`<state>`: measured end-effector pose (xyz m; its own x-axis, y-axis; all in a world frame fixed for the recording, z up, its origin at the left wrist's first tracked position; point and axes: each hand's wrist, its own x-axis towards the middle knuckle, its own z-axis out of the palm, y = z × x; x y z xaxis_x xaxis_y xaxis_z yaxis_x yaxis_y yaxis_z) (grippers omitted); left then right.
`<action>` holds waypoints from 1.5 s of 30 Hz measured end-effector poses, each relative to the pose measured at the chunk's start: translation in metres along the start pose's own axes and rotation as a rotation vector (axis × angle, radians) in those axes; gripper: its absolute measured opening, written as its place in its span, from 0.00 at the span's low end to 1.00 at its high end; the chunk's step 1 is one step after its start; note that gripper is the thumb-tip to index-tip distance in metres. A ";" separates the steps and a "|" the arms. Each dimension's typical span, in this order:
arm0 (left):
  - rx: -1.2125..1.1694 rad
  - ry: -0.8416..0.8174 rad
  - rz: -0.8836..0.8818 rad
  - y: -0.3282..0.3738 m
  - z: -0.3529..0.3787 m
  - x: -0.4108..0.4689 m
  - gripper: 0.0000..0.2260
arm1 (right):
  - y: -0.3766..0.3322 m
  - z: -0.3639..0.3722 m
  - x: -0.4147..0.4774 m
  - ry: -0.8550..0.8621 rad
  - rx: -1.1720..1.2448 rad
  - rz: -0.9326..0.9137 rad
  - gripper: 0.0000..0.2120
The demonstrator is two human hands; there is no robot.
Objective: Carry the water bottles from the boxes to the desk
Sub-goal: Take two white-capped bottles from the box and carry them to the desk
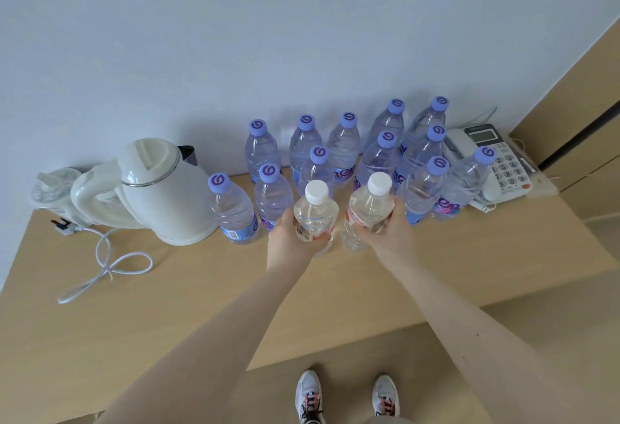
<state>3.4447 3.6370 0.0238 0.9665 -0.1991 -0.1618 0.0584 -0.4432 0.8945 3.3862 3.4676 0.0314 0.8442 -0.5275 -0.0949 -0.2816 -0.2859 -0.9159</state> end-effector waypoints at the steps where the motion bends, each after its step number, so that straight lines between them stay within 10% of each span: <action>1: -0.020 -0.008 0.000 -0.002 0.000 0.000 0.23 | 0.002 0.002 0.000 0.009 -0.010 0.002 0.29; 8: 0.075 -0.088 -0.025 -0.019 -0.010 -0.016 0.36 | 0.009 0.003 -0.019 0.024 -0.003 0.019 0.27; 22: 0.854 -0.592 0.005 0.046 0.078 -0.081 0.24 | 0.029 -0.121 -0.083 -0.256 -0.641 0.318 0.24; 45: 1.293 -1.260 0.800 0.199 0.442 -0.381 0.25 | 0.208 -0.489 -0.368 0.318 -0.583 0.792 0.27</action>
<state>2.9780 3.2383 0.0791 -0.0539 -0.7836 -0.6190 -0.9730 -0.0981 0.2090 2.7941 3.2115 0.0664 0.1843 -0.8963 -0.4034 -0.9530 -0.0627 -0.2963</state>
